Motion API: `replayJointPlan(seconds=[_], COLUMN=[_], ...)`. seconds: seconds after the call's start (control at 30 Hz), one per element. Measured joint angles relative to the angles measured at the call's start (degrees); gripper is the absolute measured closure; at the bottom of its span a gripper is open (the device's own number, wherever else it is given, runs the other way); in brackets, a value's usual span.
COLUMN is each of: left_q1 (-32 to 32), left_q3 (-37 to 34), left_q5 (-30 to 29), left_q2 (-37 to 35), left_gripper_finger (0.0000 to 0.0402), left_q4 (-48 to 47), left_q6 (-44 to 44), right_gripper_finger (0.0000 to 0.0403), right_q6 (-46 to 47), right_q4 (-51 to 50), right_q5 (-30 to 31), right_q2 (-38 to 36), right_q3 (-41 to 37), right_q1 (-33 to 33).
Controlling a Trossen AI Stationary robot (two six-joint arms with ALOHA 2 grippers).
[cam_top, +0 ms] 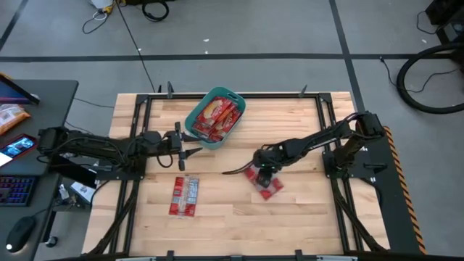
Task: Sort popcorn bags into baskets
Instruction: Put the red popcorn bag into the blue bin
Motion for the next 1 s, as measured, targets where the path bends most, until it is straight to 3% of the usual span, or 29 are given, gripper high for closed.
replayJointPlan(seconds=[0.07,0.17,0.37,0.6,0.8,1.0], left_q1=[0.01,-0.19,-0.29,-0.66,-2.84,-5.95], left_q3=[0.00,0.02,0.02,0.07,0.09,1.52], left_q5=[-0.01,1.56,11.82,11.88,11.81,9.95], left_q2=[0.00,0.00,1.44,9.24,14.60,19.81], left_gripper_finger=[0.0242,0.0242,0.0242,0.0242,0.0242,0.0242], left_q4=[-0.22,-1.70,-3.94,0.09,0.47,0.58], left_q6=[0.00,0.22,2.86,2.28,-1.15,-1.57], right_gripper_finger=[0.0237,0.0238,0.0238,0.0238,0.0238,0.0238], right_q6=[-5.45,-7.33,-11.53,-12.23,-13.32,-15.04], right_q4=[4.13,1.40,-7.05,-13.15,-11.61,-11.91], right_q5=[-0.70,1.34,6.74,13.56,9.38,10.45], right_q2=[0.00,-0.04,-0.58,-0.57,-0.49,-0.48], right_q3=[1.10,4.86,11.64,10.20,6.99,7.03], right_q1=[0.00,-0.09,1.00,3.94,4.68,10.36])
